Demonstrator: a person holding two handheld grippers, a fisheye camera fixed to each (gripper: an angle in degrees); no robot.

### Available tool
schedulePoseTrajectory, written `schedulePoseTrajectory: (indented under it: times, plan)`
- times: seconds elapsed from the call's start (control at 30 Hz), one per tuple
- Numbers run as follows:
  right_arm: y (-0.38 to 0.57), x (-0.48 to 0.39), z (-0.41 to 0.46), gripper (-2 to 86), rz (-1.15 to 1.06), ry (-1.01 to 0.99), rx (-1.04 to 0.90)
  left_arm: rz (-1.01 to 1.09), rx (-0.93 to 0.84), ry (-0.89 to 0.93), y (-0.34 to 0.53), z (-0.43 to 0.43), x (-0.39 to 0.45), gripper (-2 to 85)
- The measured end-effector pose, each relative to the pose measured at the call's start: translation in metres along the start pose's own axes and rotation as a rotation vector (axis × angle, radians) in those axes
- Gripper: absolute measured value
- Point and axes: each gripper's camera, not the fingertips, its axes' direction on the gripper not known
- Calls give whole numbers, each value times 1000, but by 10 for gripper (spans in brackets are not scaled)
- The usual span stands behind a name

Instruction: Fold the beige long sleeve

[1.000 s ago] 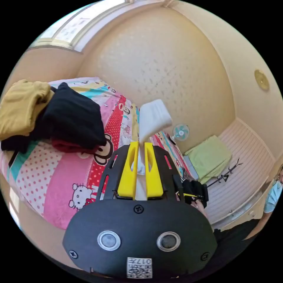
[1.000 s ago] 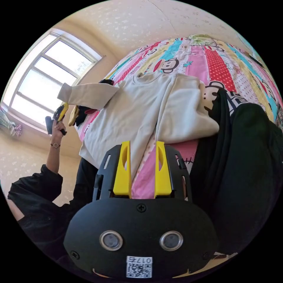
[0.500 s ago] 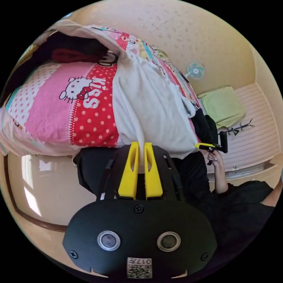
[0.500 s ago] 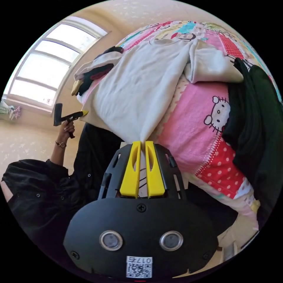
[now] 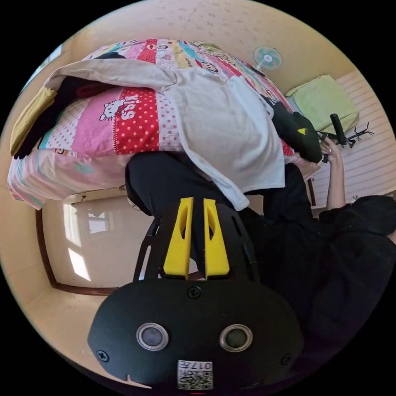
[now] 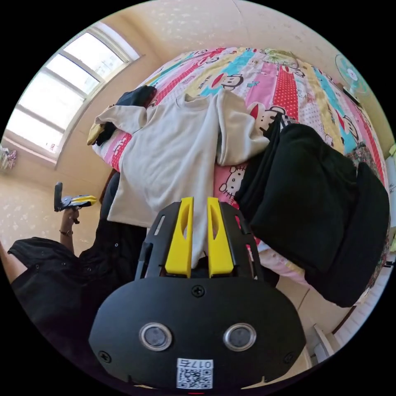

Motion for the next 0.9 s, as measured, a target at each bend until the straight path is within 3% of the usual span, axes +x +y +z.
schedulePoseTrajectory:
  times: [0.13,0.23,0.33,0.43,0.5,0.6,0.67,0.77,0.9]
  plan:
    - [-111,-12,13,88,-64,158,54,-7,99,95,15,-17,-7,52]
    - [-179,3,63,92,-24,219,-42,-13,128,122,21,-19,-7,52]
    - [-211,20,116,83,-17,157,-222,-25,146,143,26,-21,-9,52]
    - [-199,16,93,47,-45,75,-164,-8,157,146,32,-26,-12,51]
    - [-172,6,39,40,-38,164,-14,9,163,128,34,-29,-14,51]
    - [-73,-3,-80,34,44,273,365,156,144,188,29,-24,-6,53]
    - [38,25,-136,32,295,291,602,208,136,267,19,-13,1,60]
    - [172,78,-117,29,621,214,767,236,127,341,5,9,10,63]
    - [248,135,-45,25,809,-27,693,256,94,434,-8,33,22,63]
